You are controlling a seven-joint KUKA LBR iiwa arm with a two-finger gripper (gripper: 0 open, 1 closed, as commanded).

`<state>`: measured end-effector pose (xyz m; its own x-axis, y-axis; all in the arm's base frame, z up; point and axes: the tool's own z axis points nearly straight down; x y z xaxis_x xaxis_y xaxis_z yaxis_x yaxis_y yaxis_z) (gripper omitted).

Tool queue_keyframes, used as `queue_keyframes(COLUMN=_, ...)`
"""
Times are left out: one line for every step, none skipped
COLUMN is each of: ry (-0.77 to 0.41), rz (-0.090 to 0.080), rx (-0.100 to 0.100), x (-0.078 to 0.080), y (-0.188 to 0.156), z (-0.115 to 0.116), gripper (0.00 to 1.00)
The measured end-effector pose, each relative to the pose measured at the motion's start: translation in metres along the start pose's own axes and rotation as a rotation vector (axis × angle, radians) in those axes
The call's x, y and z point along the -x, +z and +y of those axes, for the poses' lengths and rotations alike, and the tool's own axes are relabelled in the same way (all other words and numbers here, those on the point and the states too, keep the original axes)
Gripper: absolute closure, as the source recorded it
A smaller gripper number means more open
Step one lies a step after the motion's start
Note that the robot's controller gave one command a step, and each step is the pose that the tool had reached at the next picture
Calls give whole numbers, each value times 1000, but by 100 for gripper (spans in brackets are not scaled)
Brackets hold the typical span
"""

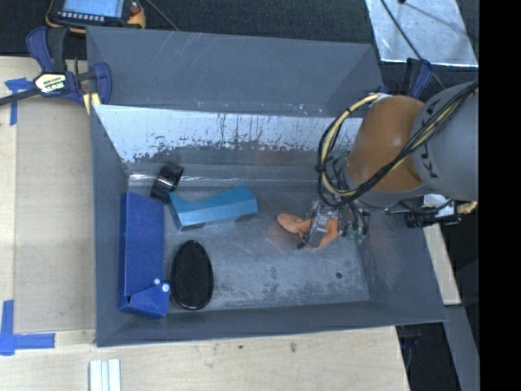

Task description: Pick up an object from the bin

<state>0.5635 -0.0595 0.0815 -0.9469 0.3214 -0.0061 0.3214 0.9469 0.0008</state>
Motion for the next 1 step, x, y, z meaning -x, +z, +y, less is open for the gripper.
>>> queue_keyframes(ry=0, rz=8, rx=-1, x=-2, y=-5, z=0, gripper=100)
